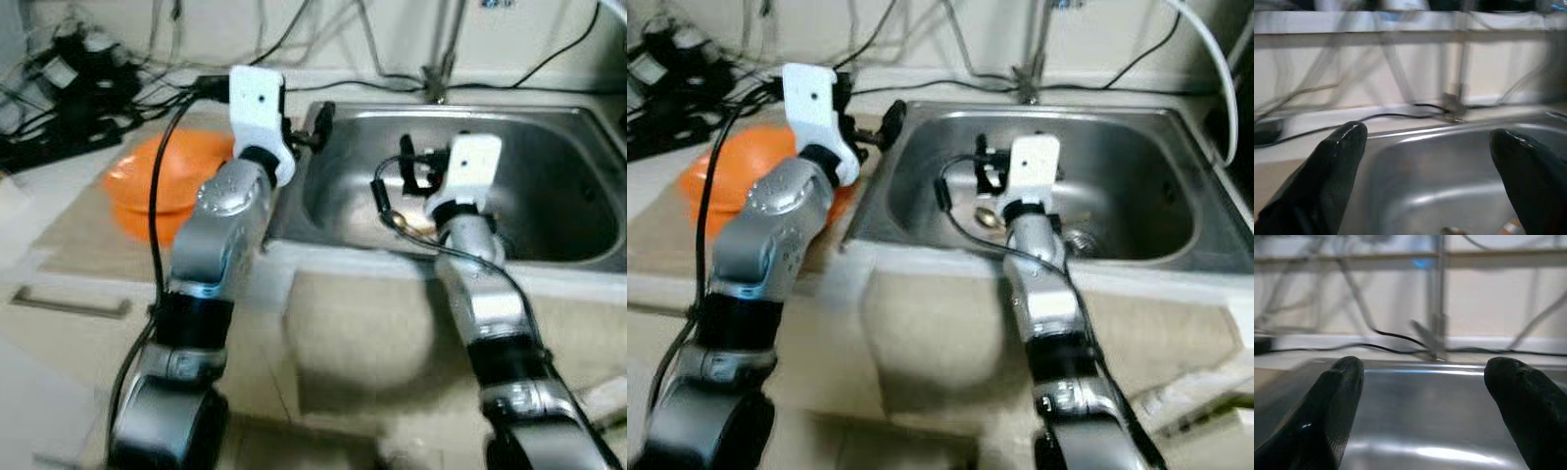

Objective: Kitchen organization

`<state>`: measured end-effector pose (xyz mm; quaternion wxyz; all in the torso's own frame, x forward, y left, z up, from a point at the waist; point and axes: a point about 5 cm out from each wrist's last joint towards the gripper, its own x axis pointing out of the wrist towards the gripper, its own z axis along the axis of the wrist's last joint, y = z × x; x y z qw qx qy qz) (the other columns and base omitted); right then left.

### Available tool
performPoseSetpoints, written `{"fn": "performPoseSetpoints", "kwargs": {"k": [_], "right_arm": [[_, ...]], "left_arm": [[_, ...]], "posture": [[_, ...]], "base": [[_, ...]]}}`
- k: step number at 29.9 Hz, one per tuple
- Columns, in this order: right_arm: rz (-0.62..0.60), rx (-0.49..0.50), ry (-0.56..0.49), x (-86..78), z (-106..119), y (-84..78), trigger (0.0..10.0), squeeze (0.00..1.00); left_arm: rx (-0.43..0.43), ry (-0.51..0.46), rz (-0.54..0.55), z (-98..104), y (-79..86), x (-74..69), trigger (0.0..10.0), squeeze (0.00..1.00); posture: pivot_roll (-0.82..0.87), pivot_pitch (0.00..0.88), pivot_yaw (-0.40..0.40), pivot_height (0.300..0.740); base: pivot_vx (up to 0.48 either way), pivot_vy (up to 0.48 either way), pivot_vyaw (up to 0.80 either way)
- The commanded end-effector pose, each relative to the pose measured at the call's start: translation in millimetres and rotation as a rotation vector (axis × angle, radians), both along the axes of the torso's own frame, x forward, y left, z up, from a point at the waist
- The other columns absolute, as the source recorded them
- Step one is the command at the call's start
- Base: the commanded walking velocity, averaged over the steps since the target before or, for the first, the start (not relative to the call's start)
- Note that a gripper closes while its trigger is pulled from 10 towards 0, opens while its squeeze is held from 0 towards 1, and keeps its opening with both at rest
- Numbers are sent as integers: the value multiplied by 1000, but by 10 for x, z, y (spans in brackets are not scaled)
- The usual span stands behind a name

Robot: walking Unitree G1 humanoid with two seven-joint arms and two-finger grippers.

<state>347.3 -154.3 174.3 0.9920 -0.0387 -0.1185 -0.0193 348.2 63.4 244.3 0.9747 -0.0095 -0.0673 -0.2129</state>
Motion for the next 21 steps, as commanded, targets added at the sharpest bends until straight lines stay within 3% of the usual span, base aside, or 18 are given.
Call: {"fn": "performPoseSetpoints", "kwargs": {"k": [1, 11, 15, 21], "right_arm": [[48, 5, -26, 13, 87, 149, 10000, 0], [72, 2, -27, 3, 83, 242, 10000, 0], [78, -1, -33, -9, 97, 245, 10000, 0], [71, -4, -24, -1, 90, 223, 10000, 0]], "left_arm": [[23, -3, 37, 19, 111, 20, 10000, 0], [46, -19, 48, 90, 277, 74, 10000, 0], [46, 33, 99, 126, 633, 200, 10000, 0], [70, 11, 126, 326, 850, 243, 10000, 0]], "posture": [[-12, 0, 76, 740], [-7, 0, 71, 740], [-3, 0, 72, 740], [3, 0, 72, 740]], "base": [[0, 0, 0], [0, 0, 0], [0, 0, 0], [0, 0, 0]]}}
